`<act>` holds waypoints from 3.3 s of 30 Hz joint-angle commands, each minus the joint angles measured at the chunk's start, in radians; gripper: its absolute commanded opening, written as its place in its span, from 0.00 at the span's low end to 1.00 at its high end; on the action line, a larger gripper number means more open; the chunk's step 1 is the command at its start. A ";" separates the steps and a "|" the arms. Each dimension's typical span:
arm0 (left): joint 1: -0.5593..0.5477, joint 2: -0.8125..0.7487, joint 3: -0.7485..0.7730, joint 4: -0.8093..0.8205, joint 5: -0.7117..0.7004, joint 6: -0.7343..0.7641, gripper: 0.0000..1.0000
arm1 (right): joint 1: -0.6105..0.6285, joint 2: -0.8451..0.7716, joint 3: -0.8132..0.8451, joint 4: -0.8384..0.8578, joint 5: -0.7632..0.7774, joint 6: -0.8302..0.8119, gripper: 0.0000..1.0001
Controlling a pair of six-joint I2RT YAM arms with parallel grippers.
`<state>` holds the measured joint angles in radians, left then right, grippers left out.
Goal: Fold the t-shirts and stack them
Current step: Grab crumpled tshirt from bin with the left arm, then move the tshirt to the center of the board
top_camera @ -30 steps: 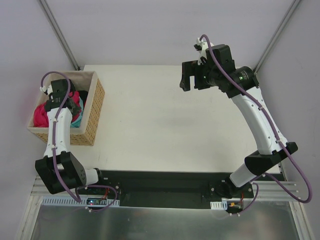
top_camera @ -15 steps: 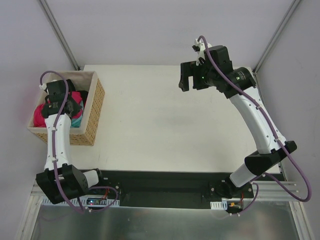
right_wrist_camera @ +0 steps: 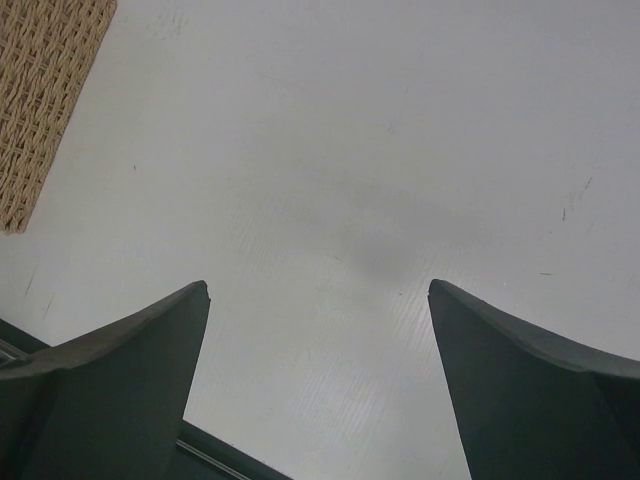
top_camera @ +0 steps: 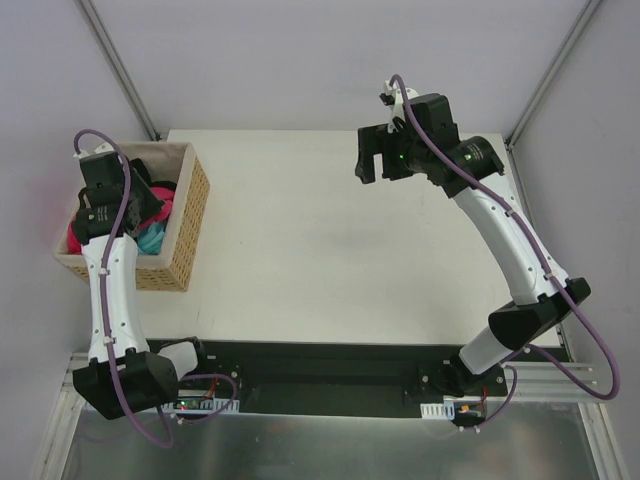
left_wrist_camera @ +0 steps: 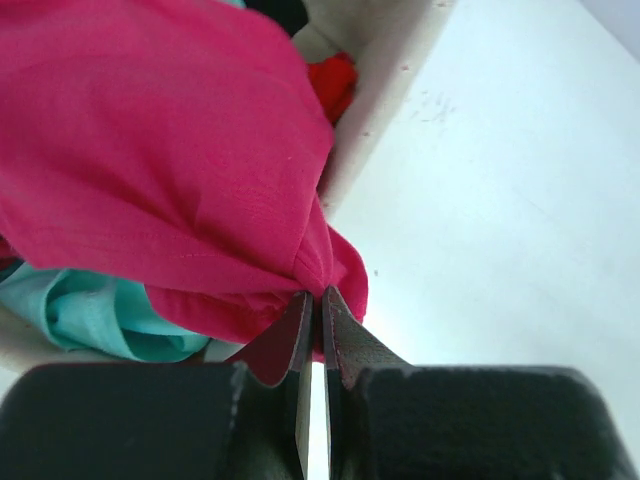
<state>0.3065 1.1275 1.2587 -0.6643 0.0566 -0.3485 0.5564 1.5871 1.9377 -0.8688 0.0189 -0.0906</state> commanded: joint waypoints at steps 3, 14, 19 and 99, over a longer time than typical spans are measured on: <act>-0.076 -0.029 0.088 0.009 0.075 0.031 0.00 | 0.005 0.004 -0.008 0.053 -0.008 -0.017 0.96; -0.352 0.051 0.205 0.006 -0.011 -0.001 0.00 | 0.002 0.001 -0.055 0.085 0.010 -0.037 0.96; -0.457 0.113 0.266 0.005 -0.040 -0.004 0.00 | 0.000 -0.013 -0.082 0.094 0.026 -0.054 0.96; -1.078 0.877 1.114 -0.219 0.002 0.164 0.00 | -0.553 -0.004 -0.057 0.208 0.044 -0.061 0.96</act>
<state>-0.7422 1.9987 2.3207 -0.9169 0.0002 -0.2180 0.0078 1.5906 1.8362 -0.6991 0.0830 -0.1669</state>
